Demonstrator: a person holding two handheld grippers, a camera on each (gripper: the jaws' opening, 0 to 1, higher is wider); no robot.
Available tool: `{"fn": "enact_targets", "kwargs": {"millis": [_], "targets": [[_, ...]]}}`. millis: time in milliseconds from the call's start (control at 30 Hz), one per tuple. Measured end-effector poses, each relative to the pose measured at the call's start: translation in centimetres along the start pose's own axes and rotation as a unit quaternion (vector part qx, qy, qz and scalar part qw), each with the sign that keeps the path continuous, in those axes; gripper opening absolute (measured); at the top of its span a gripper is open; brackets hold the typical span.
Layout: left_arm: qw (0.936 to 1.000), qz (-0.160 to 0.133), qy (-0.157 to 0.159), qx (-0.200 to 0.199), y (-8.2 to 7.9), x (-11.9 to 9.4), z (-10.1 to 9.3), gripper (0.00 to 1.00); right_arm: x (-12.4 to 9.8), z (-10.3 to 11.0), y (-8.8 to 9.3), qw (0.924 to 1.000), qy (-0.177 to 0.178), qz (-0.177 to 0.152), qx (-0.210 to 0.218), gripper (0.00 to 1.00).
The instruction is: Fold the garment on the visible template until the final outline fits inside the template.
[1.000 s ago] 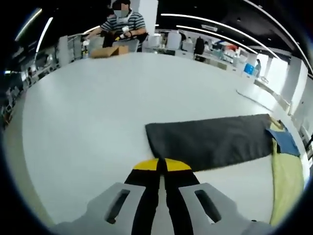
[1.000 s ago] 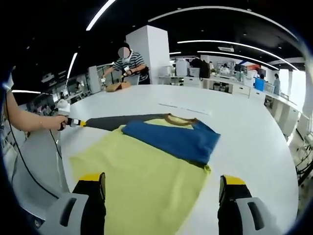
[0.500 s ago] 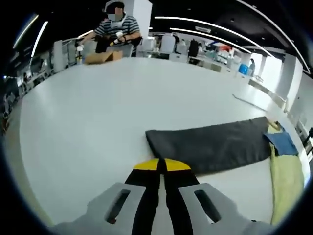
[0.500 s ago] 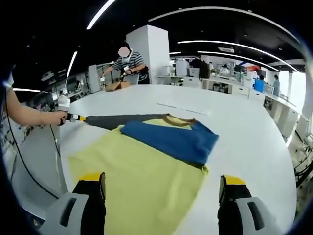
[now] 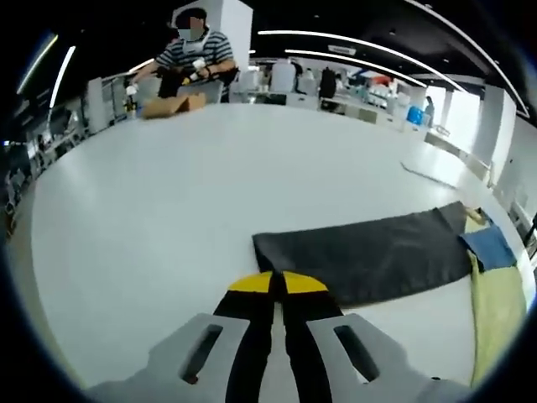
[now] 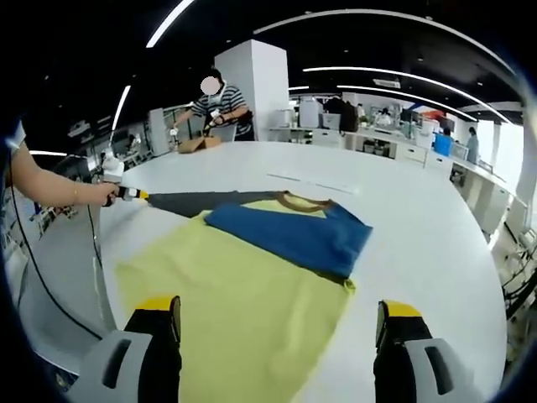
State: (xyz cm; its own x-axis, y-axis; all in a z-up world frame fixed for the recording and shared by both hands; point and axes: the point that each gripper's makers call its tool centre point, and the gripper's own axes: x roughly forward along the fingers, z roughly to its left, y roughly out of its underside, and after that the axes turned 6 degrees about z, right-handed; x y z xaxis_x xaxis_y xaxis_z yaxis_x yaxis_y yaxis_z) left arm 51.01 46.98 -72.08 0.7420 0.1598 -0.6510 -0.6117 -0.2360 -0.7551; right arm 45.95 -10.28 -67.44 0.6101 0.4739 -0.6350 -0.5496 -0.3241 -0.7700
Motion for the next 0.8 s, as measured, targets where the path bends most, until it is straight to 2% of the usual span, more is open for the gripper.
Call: {"fn": "enact_targets", "kwargs": {"millis": [133, 333, 467, 533, 567, 600, 667, 800], "targets": [[1.0, -0.001, -0.002, 0.004, 0.5, 0.1, -0.2, 0.15, 0.1, 0.0, 0.2, 1.0, 0.001, 0.001, 0.002, 0.96], [1.0, 0.005, -0.006, 0.0, 1.4, 0.1, -0.7, 0.22, 0.1, 0.0, 0.3, 1.0, 0.0, 0.003, 0.001, 0.96], [0.9998, 0.015, -0.01, -0.009, 2.4, 0.1, -0.9, 0.2, 0.1, 0.2, 0.0, 1.0, -0.003, -0.004, -0.002, 0.97], [0.9993, 0.014, -0.015, -0.031, 2.8, 0.1, -0.7, 0.2, 0.0, 0.3, -0.1, 1.0, -0.004, -0.006, -0.003, 0.97], [0.9992, -0.002, -0.018, -0.035, 2.4, 0.2, -0.5, 0.19, 0.0, 0.3, -0.1, 1.0, -0.005, -0.006, -0.004, 0.97], [0.9988, 0.007, -0.018, -0.045, 2.8, 0.1, -0.5, 0.19, -0.1, 0.4, -0.2, 0.9999, -0.005, -0.007, -0.005, 0.97], [0.999, 0.004, -0.016, -0.041, 2.6, 0.3, -0.5, 0.18, -0.2, 0.4, -0.2, 0.9999, -0.006, -0.009, -0.006, 0.98], [0.998, 0.019, -0.026, -0.054, 2.8, 0.5, 0.1, 0.07, -0.2, 0.4, 0.0, 1.0, -0.004, -0.006, -0.006, 0.98]]}}
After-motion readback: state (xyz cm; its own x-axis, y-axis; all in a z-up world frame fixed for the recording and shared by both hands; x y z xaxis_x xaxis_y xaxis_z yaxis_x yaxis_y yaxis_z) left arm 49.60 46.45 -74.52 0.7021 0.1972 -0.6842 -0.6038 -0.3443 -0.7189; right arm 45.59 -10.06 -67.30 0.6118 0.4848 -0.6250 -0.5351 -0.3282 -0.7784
